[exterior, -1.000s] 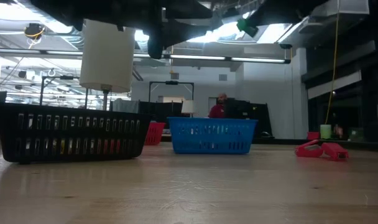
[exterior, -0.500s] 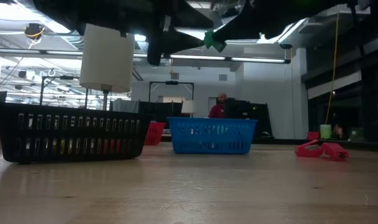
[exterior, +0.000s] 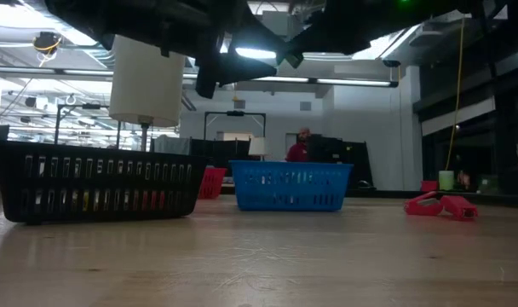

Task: Pick and place Stapler, Stapler remover, tape
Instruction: Put the green stapler into the black basket

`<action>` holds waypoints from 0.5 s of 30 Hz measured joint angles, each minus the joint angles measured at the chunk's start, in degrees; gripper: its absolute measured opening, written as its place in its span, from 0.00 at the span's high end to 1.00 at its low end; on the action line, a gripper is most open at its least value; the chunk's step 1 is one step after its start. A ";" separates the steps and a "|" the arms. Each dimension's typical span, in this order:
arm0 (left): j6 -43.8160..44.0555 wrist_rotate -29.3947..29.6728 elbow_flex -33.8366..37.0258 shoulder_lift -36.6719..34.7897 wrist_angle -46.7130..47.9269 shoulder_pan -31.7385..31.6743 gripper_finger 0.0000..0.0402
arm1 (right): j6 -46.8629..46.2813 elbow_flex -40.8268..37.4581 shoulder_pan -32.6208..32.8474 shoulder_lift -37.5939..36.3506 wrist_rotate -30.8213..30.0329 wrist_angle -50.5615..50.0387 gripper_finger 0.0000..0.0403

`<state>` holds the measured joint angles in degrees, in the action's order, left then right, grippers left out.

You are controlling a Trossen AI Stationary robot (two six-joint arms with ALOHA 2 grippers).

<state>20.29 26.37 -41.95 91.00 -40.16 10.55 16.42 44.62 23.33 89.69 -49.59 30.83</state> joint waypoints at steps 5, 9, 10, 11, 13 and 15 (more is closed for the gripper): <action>-0.92 -0.10 0.00 -0.02 -0.72 0.02 0.47 | 0.75 0.00 0.00 0.00 1.15 1.78 0.92; -3.25 0.02 0.00 -0.02 -2.31 0.57 0.48 | 0.50 0.00 0.02 -0.02 3.02 1.93 0.92; -3.37 -0.02 0.00 -0.02 -2.31 0.63 0.49 | 0.53 0.00 0.02 -0.02 3.10 1.88 0.92; -3.42 0.00 0.00 -0.02 -2.29 0.66 0.51 | 0.55 0.00 0.02 -0.02 3.13 2.00 0.92; -3.45 0.02 0.00 -0.02 -2.28 0.64 0.55 | 0.55 0.00 -0.02 -0.02 3.12 2.18 0.91; -3.46 -0.10 0.00 -0.02 -2.19 0.66 0.60 | 0.55 0.00 -0.02 -0.02 3.13 2.18 0.91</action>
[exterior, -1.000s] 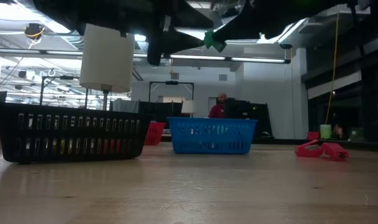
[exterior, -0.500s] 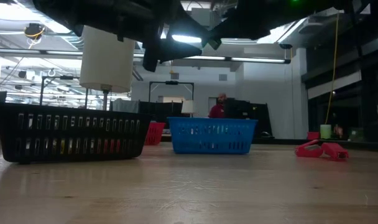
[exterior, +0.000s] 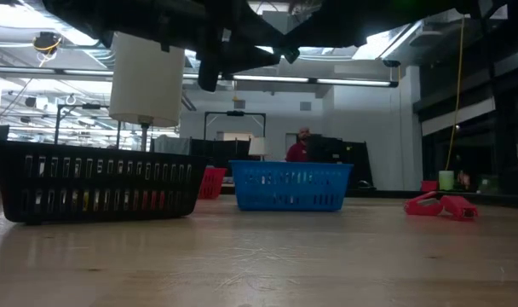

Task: Pick and place Stapler, Stapler remover, tape
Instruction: Put the green stapler into the black basket

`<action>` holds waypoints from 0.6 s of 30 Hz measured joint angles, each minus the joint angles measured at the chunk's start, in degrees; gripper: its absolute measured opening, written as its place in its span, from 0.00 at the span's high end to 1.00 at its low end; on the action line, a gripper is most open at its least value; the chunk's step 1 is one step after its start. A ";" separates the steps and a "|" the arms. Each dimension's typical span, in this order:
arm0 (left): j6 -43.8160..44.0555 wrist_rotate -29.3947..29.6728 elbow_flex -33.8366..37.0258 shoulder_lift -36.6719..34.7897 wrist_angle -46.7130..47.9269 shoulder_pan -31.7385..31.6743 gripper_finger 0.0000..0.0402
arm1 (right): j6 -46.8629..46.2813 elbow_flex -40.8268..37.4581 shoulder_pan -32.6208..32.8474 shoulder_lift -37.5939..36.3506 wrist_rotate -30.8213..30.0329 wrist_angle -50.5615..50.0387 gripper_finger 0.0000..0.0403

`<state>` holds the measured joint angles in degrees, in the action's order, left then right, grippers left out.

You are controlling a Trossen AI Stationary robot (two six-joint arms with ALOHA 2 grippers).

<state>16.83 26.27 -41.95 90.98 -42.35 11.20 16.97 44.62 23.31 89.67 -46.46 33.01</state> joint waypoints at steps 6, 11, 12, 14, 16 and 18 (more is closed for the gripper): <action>0.01 -0.38 -0.04 -0.02 0.13 0.00 0.77 | -0.28 0.00 -0.01 0.00 -0.03 0.03 0.91; -0.81 -0.26 0.02 -0.02 0.52 0.00 0.85 | -1.75 0.02 0.04 0.00 -0.04 0.04 0.91; -1.01 -0.17 0.02 -0.02 0.55 0.00 0.85 | -1.77 0.02 0.03 0.00 -0.02 0.04 0.91; -1.09 -0.09 0.02 -0.02 0.53 0.00 0.85 | -1.77 0.02 0.04 0.00 -0.02 0.06 0.91; -1.11 -0.08 0.02 -0.02 0.64 0.00 0.85 | -1.83 0.02 0.04 0.00 -0.02 0.04 0.91; -1.08 -0.07 0.00 -0.02 0.90 0.00 0.85 | -2.67 0.02 0.04 0.00 -0.01 0.04 0.90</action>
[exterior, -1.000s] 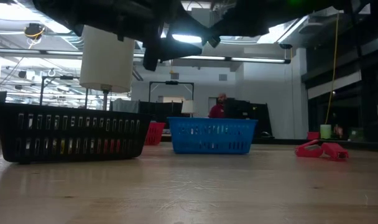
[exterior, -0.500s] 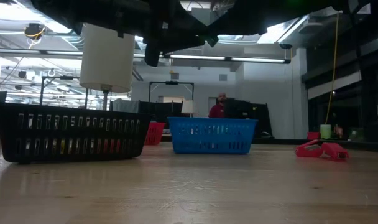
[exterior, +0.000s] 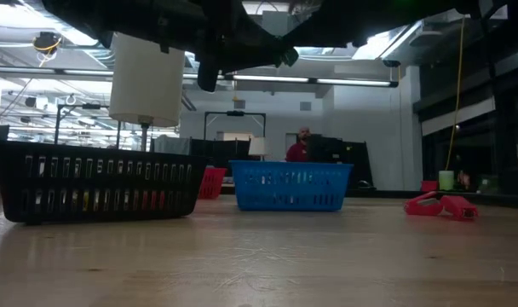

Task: Pick and place Stapler, Stapler remover, tape
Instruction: Put the green stapler into the black basket

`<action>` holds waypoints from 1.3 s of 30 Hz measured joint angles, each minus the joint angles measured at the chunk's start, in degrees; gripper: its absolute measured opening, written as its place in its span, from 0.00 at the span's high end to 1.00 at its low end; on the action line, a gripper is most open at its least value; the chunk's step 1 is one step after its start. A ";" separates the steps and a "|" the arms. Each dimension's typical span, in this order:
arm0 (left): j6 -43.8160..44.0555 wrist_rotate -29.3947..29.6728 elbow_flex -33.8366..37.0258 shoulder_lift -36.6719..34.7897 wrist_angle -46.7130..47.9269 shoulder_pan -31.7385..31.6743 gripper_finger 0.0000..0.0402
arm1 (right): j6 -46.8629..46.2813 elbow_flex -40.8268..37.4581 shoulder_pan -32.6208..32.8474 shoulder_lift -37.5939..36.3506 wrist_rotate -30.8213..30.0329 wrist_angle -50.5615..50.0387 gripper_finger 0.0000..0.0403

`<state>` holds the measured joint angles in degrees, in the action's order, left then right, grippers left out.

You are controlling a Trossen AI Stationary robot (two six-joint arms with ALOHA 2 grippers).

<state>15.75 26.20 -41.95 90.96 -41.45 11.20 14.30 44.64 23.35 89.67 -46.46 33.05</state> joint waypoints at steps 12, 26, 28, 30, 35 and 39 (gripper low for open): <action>2.01 2.54 0.02 -8.80 15.81 0.39 0.85 | -6.60 0.07 0.08 -0.61 2.13 1.35 0.70; 9.86 -15.23 0.02 -23.73 36.10 6.20 0.85 | -11.03 0.07 0.04 -2.38 7.63 -0.67 0.53; 11.74 -16.94 0.02 -25.03 39.74 7.48 0.85 | -11.91 0.07 0.04 -2.38 9.01 -1.09 0.53; 13.42 -17.05 0.01 -25.74 43.60 8.75 0.85 | -13.11 0.07 0.04 -2.38 10.82 -2.15 0.53; 16.92 -18.18 0.02 -25.70 52.08 10.94 0.85 | -14.46 0.07 0.02 -2.38 14.44 -4.44 0.53; 19.23 -18.80 0.02 -24.84 58.01 12.14 0.85 | -18.31 1.75 -0.76 -3.30 21.72 -12.66 0.53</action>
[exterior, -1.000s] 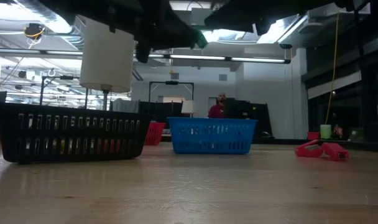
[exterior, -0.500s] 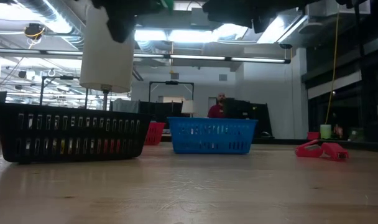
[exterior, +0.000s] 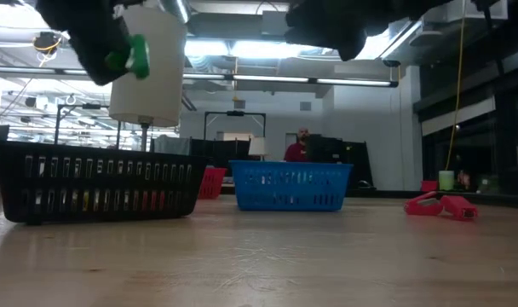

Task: Pick and place Stapler, Stapler remover, tape
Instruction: Put the green stapler into the black basket, then put the top red stapler into the black basket

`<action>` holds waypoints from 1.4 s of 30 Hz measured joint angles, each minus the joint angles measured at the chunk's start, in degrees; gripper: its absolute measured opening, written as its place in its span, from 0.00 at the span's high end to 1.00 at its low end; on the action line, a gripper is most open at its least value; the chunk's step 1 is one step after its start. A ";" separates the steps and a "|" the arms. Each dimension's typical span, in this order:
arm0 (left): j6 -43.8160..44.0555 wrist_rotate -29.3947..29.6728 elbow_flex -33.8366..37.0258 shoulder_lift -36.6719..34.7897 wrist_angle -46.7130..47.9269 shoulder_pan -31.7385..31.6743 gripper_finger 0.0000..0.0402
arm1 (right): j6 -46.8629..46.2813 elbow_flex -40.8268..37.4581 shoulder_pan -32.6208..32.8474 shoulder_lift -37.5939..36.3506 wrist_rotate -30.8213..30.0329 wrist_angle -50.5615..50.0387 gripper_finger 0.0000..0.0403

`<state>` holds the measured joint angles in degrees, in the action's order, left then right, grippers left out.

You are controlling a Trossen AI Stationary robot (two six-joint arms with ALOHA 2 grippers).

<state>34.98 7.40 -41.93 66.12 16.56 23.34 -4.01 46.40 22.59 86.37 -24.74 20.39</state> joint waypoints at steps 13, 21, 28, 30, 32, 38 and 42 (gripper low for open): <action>0.27 -5.89 0.00 8.98 5.42 0.63 0.84 | -5.96 10.44 -1.71 -6.17 12.97 -38.60 0.53; 0.39 -6.01 0.00 13.21 5.76 0.56 0.80 | -11.12 1.97 -1.22 -15.03 19.21 -38.37 0.53; -0.55 -4.38 0.00 13.58 5.53 0.55 0.76 | -23.91 -9.23 -0.53 -21.02 13.47 -38.92 0.53; -1.56 -3.15 0.00 13.56 5.51 0.54 0.76 | -25.68 -11.80 -0.57 -21.31 10.87 -39.31 0.53; -1.84 -2.51 0.00 13.56 5.50 0.53 0.75 | -26.27 -13.89 -0.57 -21.24 8.83 -39.05 0.53; -3.72 -2.11 0.00 13.56 4.46 0.12 0.69 | -27.32 -17.35 -0.58 -20.92 6.33 -38.42 0.53; -5.91 -0.65 0.00 13.56 2.38 0.15 0.63 | -27.29 -18.04 -0.70 -20.49 6.29 -37.81 0.53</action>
<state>29.07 6.75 -41.93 79.68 18.94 23.49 -31.30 28.36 21.90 65.87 -18.45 -17.42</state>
